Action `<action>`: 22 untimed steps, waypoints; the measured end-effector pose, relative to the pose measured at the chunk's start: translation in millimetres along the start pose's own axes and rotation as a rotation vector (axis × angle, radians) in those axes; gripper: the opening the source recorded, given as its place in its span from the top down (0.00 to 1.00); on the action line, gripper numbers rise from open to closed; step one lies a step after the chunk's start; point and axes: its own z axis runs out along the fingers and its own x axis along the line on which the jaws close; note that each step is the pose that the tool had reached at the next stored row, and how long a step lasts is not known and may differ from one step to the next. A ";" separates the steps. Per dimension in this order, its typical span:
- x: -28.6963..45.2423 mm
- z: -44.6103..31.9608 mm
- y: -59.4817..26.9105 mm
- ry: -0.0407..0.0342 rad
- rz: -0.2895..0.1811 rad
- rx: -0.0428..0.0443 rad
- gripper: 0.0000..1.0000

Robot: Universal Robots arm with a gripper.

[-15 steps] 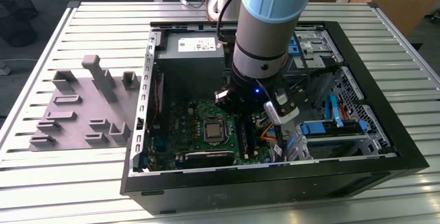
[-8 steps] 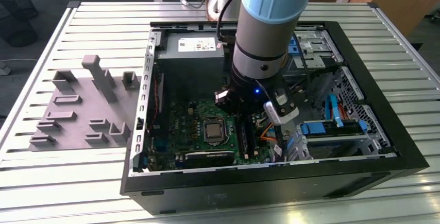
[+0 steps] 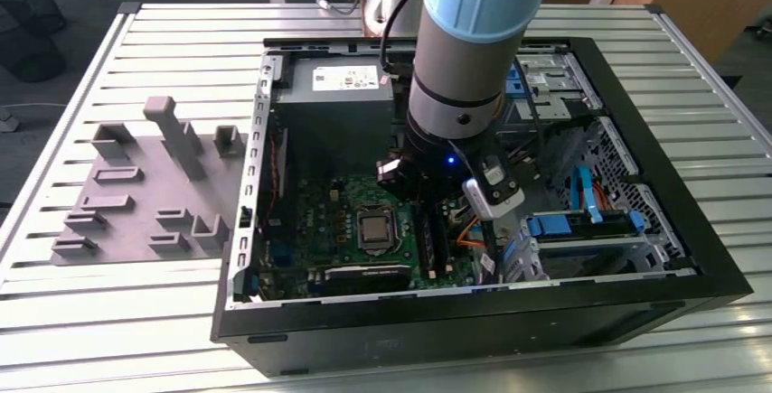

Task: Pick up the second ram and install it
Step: 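Insert the second ram into the second slot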

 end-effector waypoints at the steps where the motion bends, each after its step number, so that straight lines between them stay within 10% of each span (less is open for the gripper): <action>1: 0.0 0.0 0.0 0.0000 0.000 0.0000 0.86; 22: -0.7 3.2 -0.2 -0.0003 0.014 -0.0003 0.86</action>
